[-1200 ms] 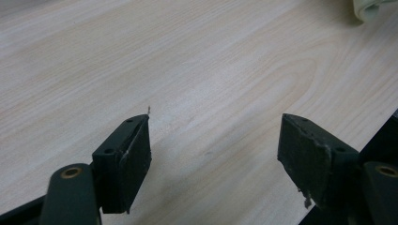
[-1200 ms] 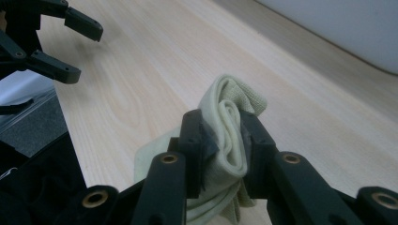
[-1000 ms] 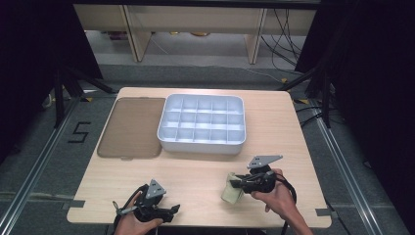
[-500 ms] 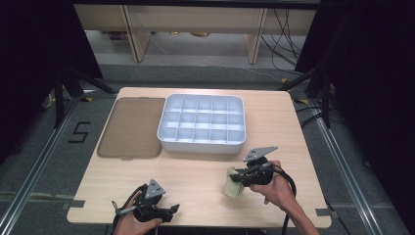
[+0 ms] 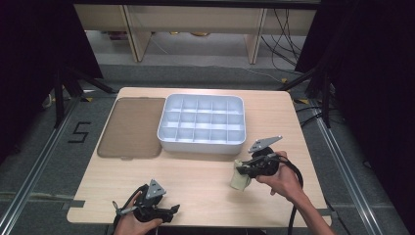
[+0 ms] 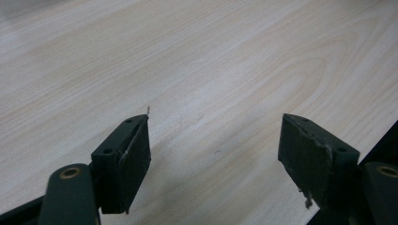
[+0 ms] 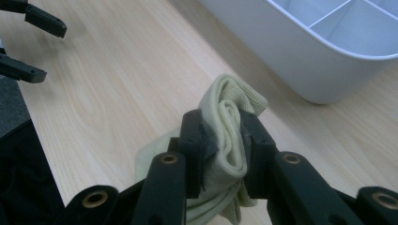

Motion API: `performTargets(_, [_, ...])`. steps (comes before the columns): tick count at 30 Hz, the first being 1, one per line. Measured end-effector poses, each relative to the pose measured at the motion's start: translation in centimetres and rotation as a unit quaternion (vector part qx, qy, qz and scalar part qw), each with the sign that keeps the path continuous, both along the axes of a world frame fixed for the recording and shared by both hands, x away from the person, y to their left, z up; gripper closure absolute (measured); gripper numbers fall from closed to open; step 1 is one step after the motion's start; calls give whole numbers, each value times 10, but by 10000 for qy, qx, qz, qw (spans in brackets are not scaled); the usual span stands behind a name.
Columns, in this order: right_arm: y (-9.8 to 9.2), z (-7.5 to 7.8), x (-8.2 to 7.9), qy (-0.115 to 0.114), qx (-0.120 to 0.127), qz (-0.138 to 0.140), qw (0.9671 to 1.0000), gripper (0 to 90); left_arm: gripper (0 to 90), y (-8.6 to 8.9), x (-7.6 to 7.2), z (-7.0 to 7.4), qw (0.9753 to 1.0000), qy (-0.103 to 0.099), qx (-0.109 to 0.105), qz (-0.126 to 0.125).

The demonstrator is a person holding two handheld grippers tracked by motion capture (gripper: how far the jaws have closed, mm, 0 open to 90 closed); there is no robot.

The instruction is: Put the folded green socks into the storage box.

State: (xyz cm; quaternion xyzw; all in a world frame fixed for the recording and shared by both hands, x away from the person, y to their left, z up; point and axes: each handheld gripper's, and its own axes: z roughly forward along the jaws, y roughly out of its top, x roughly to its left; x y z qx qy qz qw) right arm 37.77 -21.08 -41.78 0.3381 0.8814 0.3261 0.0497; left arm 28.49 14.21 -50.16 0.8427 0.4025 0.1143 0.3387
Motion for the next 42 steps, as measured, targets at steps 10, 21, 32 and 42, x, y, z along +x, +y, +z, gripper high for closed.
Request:
performTargets(10, [-4,16,16,-99,-127,23,9999,740,245,0,0,0,10000,35,1,6])
performTargets(21, [0,44,36,-93,-351,-79,9993,740,245,-1,0,-1,10000,24,-32,60])
performTargets(32, [0,61,54,-198,-394,-146,9989,740,245,-1,-1,0,10000,4,-51,14])
performTargets(42, [6,73,71,-47,-588,-362,9976,740,245,-1,-1,0,10000,-16,-38,16])
